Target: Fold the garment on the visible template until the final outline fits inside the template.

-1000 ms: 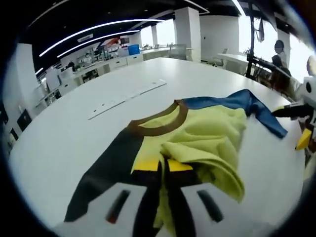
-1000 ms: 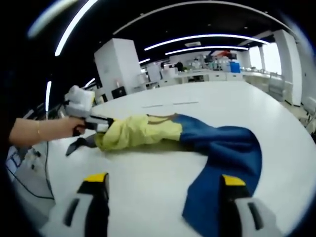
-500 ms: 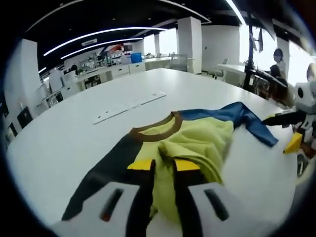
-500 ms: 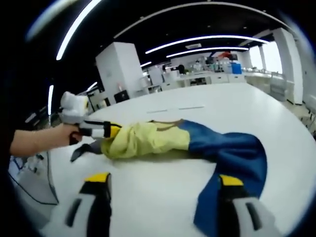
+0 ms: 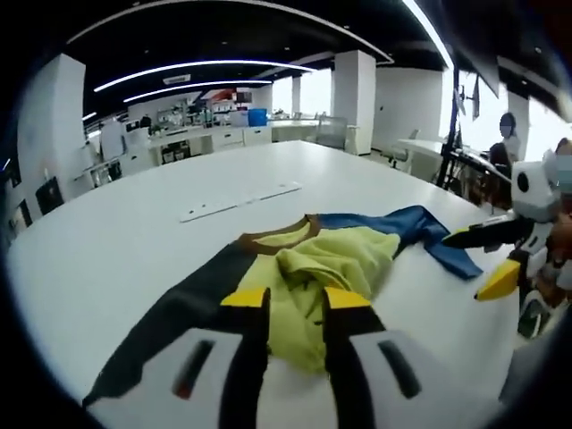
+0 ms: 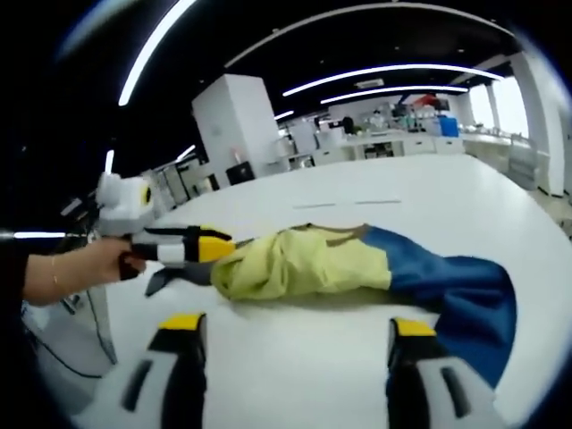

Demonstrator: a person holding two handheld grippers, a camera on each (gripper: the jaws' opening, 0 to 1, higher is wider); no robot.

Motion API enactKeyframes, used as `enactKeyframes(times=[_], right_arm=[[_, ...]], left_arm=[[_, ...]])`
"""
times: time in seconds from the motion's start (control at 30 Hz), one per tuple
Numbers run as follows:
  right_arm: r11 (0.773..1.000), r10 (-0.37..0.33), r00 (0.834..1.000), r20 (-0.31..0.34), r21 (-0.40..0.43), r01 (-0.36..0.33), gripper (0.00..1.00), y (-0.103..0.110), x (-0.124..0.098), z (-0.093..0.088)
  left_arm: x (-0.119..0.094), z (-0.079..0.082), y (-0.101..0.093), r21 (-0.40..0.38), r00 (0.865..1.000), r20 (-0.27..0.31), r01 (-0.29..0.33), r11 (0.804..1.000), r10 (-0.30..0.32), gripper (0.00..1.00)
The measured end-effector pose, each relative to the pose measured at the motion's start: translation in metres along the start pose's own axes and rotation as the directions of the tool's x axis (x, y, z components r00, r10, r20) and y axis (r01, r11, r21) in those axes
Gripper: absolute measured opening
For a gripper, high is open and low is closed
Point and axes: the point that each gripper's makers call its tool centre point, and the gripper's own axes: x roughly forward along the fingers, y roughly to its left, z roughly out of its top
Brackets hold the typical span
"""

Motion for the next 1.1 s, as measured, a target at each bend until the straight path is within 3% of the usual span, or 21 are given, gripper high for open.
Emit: enactKeyframes(times=[0.27,0.63,0.7,1.0,1.1], right_arm=[[0.999,0.045,0.999,0.004,-0.017,-0.045,0.68,0.022,0.014,0.011],[0.995,0.101,0.995,-0.015,-0.016,-0.101,0.52,0.042,0.038,0.01],[0.994,0.105,0.994,-0.012,-0.006,-0.105,0.49,0.046,0.042,0.01],[0.99,0.136,0.991,-0.017,0.024,-0.135,0.35,0.062,0.067,0.009],[0.99,0.142,0.99,-0.02,0.026,-0.142,0.3,0.065,0.075,0.008]], left_arm=[[-0.012,-0.014,0.001,-0.051,0.997,-0.011,-0.076,0.996,0.075,0.19],[-0.015,-0.038,0.007,-0.083,0.987,-0.041,-0.159,0.984,0.156,0.16],[-0.015,-0.043,0.01,-0.127,0.985,-0.034,-0.172,0.977,0.169,0.16],[-0.015,-0.048,0.004,-0.168,0.983,-0.038,-0.183,0.969,0.179,0.12],[-0.015,-0.046,-0.001,-0.144,0.98,-0.033,-0.2,0.969,0.197,0.12]])
